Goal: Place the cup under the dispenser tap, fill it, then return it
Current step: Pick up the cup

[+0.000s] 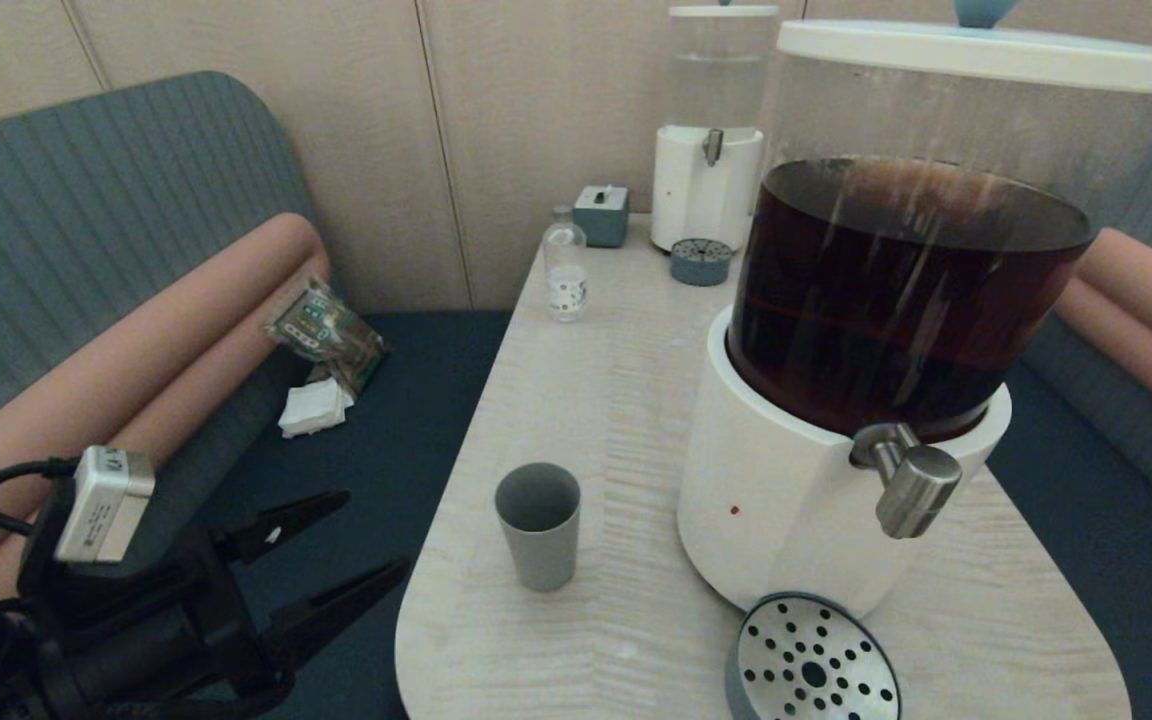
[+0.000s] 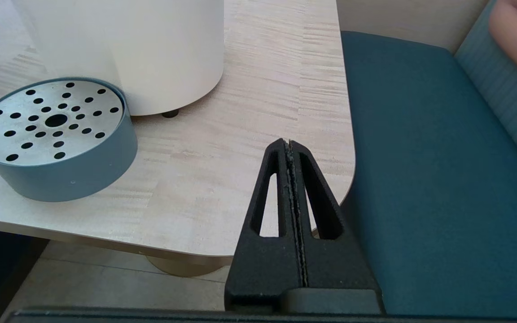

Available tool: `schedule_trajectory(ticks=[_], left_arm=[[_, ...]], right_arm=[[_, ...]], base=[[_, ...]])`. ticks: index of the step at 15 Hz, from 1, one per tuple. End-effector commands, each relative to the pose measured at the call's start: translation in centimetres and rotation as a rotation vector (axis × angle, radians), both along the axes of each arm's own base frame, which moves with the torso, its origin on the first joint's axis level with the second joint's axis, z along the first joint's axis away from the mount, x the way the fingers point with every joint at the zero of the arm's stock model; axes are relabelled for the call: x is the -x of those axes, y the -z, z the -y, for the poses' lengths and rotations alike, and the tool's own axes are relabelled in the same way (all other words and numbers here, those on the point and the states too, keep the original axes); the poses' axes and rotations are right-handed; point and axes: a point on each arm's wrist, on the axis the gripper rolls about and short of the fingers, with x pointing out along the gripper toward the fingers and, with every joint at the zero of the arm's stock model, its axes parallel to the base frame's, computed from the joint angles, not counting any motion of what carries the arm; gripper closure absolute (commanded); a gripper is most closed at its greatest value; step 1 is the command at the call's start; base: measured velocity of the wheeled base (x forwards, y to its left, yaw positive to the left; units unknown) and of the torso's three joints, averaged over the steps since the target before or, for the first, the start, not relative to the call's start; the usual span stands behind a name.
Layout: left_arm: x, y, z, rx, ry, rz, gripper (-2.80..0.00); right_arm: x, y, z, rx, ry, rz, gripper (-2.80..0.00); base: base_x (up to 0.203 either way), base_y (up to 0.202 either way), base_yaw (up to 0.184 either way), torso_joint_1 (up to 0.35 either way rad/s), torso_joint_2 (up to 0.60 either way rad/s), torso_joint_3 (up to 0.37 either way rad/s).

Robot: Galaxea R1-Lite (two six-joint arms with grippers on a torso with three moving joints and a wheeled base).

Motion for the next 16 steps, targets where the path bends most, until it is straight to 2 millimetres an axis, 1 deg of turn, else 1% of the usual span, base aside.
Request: schedule_trajectory(ticks=[1, 2, 3, 4, 5, 6, 7, 9, 11, 15, 16], left_arm=[[0.8, -0.6, 0.0, -0.011, 0.076, 0.057, -2.8], [0.8, -0.4, 0.1, -0.023, 0.146, 0.058, -2.8], [0.3, -0.2, 0.1, -0.027, 0.173, 0.042, -2.8], [-0.8, -0.4, 0.0, -0.029, 0.171, 0.054, -2.8], [-2.2, -1.2, -0.2, -0.03, 0.17, 0.096, -2.8], [-3.2, -1.6, -1.0, -0.034, 0.17, 0.117, -2.8], [-3.9, -1.4, -2.0, -0.04, 0.173, 0.11, -2.8], [-5.3, 0.3, -3.7, -0.057, 0.201, 0.061, -2.8], [-6.2, 2.1, -4.5, -0.081, 0.239, 0.037, -2.8], [-8.4, 3.1, -4.8, -0.08, 0.38, 0.053, -2.8], [-8.9, 3.4, -4.9, -0.08, 0.391, 0.053, -2.8]], right_arm=[[0.0, 0.3, 0.0, 0.001, -0.001, -0.005, 0.0], [0.0, 0.3, 0.0, 0.001, 0.0, -0.005, 0.0], [0.0, 0.3, 0.0, 0.001, -0.002, -0.005, 0.0], [0.0, 0.3, 0.0, 0.001, 0.0, -0.005, 0.0], [0.0, 0.3, 0.0, 0.001, -0.002, -0.005, 0.0], [0.0, 0.3, 0.0, 0.001, -0.001, -0.005, 0.0], [0.0, 0.3, 0.0, 0.001, 0.0, -0.005, 0.0], [0.0, 0.3, 0.0, 0.003, 0.0, -0.005, 0.0], [0.0, 0.3, 0.0, 0.001, 0.0, -0.005, 0.0], [0.0, 0.3, 0.0, 0.001, 0.0, -0.005, 0.0], [0.0, 0.3, 0.0, 0.001, 0.0, -0.005, 0.0]], base=[[0.0, 0.0, 0.0, 0.0, 0.0, 0.0], [0.0, 0.0, 0.0, 0.0, 0.0, 0.0], [0.0, 0.0, 0.0, 0.0, 0.0, 0.0], [0.0, 0.0, 0.0, 0.0, 0.0, 0.0], [0.0, 0.0, 0.0, 0.0, 0.0, 0.0], [0.0, 0.0, 0.0, 0.0, 0.0, 0.0], [0.0, 0.0, 0.0, 0.0, 0.0, 0.0], [0.0, 0.0, 0.0, 0.0, 0.0, 0.0], [0.0, 0.0, 0.0, 0.0, 0.0, 0.0], [0.0, 0.0, 0.0, 0.0, 0.0, 0.0], [0.0, 0.0, 0.0, 0.0, 0.0, 0.0]])
